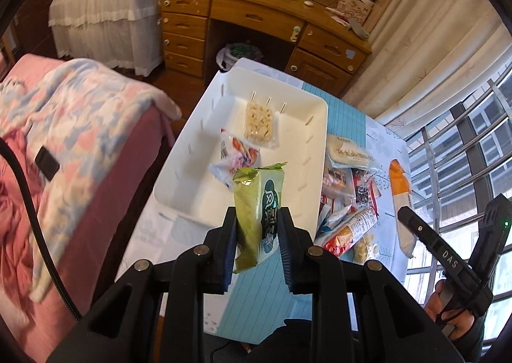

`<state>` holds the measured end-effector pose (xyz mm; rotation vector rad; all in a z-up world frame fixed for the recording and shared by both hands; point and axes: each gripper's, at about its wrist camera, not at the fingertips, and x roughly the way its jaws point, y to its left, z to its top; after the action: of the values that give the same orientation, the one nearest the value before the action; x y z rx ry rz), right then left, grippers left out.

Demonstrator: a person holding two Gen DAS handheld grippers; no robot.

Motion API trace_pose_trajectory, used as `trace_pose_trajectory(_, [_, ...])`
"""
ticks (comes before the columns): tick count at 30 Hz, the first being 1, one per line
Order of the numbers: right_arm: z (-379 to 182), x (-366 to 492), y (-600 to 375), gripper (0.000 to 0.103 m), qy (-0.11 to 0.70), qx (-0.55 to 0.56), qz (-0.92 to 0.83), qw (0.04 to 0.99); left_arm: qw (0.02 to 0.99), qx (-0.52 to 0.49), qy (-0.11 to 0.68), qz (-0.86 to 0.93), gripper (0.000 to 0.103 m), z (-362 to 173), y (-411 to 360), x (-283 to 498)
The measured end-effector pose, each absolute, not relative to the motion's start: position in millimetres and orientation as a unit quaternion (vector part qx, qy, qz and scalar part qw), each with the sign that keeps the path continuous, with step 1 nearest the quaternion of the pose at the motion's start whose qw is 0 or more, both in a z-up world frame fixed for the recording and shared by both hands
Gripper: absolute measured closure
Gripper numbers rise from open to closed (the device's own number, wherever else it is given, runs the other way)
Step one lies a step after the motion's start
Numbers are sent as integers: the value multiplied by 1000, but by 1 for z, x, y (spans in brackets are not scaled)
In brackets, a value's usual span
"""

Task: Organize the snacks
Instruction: 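Carry both packets into the white tray and open both tools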

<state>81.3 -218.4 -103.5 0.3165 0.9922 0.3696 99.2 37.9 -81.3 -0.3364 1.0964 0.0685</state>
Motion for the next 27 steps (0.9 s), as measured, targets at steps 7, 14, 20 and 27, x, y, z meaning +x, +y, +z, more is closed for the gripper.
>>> trace_pose_trajectory(7, [-93, 79, -173, 68, 453, 149, 190, 858, 855, -143, 498, -11, 80, -72, 66, 120])
trace_pose_trajectory(14, [-96, 82, -132, 68, 453, 148, 190, 858, 863, -128, 485, -65, 80, -74, 85, 140])
trace_pose_trajectory(20, [-105, 79, -104, 65, 460, 157, 179, 855, 863, -106, 480, -115, 80, -81, 93, 160])
trace_pose_trajectory(27, [-114, 72, -83, 52, 478, 150, 149, 853, 871, -65, 466, -141, 32, -82, 92, 171])
